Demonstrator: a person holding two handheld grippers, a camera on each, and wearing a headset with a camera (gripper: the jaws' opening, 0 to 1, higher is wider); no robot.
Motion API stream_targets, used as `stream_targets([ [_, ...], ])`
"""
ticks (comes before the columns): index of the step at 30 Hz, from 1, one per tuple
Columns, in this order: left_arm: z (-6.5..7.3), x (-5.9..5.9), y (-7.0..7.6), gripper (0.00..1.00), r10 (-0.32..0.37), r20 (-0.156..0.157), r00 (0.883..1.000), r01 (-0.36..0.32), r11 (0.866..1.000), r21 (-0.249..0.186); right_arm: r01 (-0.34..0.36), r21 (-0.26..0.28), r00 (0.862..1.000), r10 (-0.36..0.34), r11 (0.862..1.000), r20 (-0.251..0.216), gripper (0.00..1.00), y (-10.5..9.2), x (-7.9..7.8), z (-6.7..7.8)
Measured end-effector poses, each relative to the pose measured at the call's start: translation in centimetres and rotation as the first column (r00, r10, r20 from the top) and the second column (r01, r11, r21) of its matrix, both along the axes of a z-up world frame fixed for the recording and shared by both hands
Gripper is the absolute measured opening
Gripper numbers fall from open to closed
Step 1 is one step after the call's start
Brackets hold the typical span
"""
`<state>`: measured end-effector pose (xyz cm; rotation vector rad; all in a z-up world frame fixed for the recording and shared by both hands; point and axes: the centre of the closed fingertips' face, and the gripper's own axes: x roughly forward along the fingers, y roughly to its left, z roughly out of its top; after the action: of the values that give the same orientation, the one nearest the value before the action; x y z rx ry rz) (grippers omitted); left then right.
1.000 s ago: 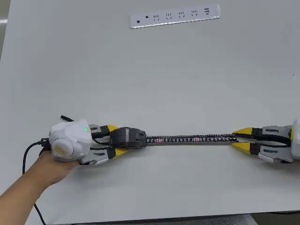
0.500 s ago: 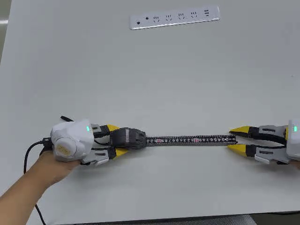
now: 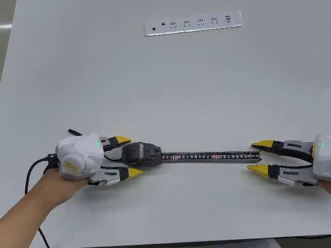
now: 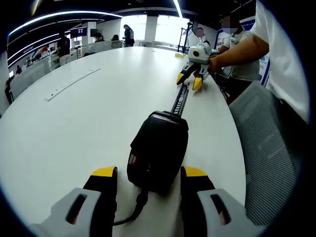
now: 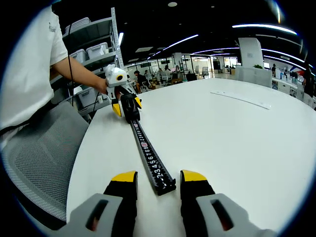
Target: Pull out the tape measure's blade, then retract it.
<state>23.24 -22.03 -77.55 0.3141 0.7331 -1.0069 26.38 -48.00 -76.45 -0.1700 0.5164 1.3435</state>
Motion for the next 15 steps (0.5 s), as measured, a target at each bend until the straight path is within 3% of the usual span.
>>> stream_targets([
  [15, 0.55, 0.23, 0.43, 0.55, 0.065, 0.008, 0.998, -0.065, 0.998, -0.023, 0.06, 0.015, 0.998, -0.06, 0.998, 0.009, 0.37, 0.67, -0.18, 0.95],
])
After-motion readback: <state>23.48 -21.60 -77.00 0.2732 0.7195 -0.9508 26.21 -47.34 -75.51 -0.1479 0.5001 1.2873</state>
